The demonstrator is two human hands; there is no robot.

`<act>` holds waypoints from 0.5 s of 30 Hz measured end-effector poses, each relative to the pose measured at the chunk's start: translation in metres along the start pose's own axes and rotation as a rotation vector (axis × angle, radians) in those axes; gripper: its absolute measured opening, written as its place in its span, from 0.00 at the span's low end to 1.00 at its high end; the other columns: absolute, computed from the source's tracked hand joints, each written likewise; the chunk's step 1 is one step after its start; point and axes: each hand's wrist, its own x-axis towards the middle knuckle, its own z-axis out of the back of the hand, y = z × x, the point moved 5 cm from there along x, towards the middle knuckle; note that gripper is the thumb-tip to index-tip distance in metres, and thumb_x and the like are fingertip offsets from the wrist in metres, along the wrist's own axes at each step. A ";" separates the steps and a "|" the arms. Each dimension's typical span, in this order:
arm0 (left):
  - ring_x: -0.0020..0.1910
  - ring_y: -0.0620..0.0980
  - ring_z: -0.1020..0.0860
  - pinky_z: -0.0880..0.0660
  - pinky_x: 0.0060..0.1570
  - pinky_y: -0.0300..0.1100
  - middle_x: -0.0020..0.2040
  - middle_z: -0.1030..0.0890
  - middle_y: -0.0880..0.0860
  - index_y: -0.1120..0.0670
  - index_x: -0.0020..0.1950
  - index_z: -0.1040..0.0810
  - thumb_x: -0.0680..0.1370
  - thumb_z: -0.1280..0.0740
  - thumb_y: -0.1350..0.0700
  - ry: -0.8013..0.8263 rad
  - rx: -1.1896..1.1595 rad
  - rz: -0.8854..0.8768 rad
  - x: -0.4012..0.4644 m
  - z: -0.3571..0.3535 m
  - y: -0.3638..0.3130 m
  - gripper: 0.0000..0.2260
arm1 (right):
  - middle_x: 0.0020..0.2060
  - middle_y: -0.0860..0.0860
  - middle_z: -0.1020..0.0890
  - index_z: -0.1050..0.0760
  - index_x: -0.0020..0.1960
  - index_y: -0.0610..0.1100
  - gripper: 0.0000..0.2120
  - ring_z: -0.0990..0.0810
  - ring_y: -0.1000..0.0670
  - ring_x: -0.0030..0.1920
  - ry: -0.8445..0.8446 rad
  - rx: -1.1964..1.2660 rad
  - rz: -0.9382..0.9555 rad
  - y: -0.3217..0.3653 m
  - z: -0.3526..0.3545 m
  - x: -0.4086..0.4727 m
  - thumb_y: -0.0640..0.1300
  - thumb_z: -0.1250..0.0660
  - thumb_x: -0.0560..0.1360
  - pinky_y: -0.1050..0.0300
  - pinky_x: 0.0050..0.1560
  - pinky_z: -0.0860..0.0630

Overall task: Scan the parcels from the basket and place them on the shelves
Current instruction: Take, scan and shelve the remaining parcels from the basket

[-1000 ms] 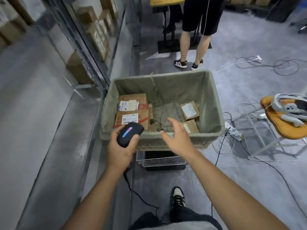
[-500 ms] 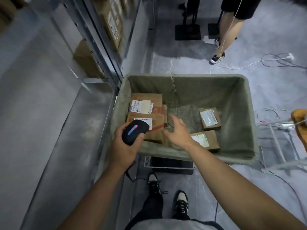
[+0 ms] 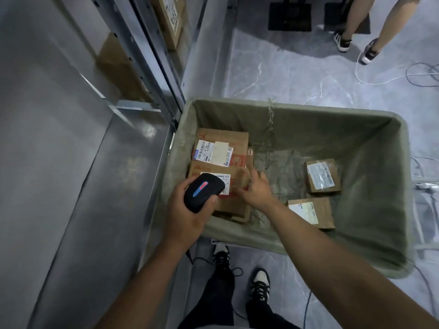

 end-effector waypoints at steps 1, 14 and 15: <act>0.51 0.28 0.22 0.27 0.45 0.24 0.55 0.22 0.38 0.48 0.63 0.26 0.73 0.21 0.61 -0.004 -0.004 0.003 0.002 -0.001 0.001 0.23 | 0.73 0.43 0.38 0.50 0.81 0.55 0.47 0.34 0.37 0.74 0.009 0.002 -0.005 -0.001 -0.002 0.005 0.61 0.27 0.72 0.38 0.73 0.32; 0.53 0.33 0.20 0.25 0.48 0.26 0.59 0.21 0.41 0.53 0.67 0.24 0.73 0.21 0.61 -0.057 -0.057 0.024 0.000 0.005 0.001 0.24 | 0.72 0.42 0.33 0.54 0.74 0.72 0.51 0.26 0.36 0.67 0.102 0.233 -0.089 -0.016 -0.033 0.021 0.67 0.23 0.63 0.38 0.68 0.26; 0.54 0.33 0.20 0.25 0.48 0.26 0.59 0.21 0.41 0.52 0.67 0.25 0.73 0.21 0.61 -0.058 -0.057 0.026 -0.002 0.006 0.002 0.25 | 0.71 0.42 0.32 0.52 0.73 0.73 0.50 0.25 0.37 0.66 0.102 0.251 -0.089 -0.019 -0.036 0.023 0.66 0.23 0.62 0.37 0.67 0.26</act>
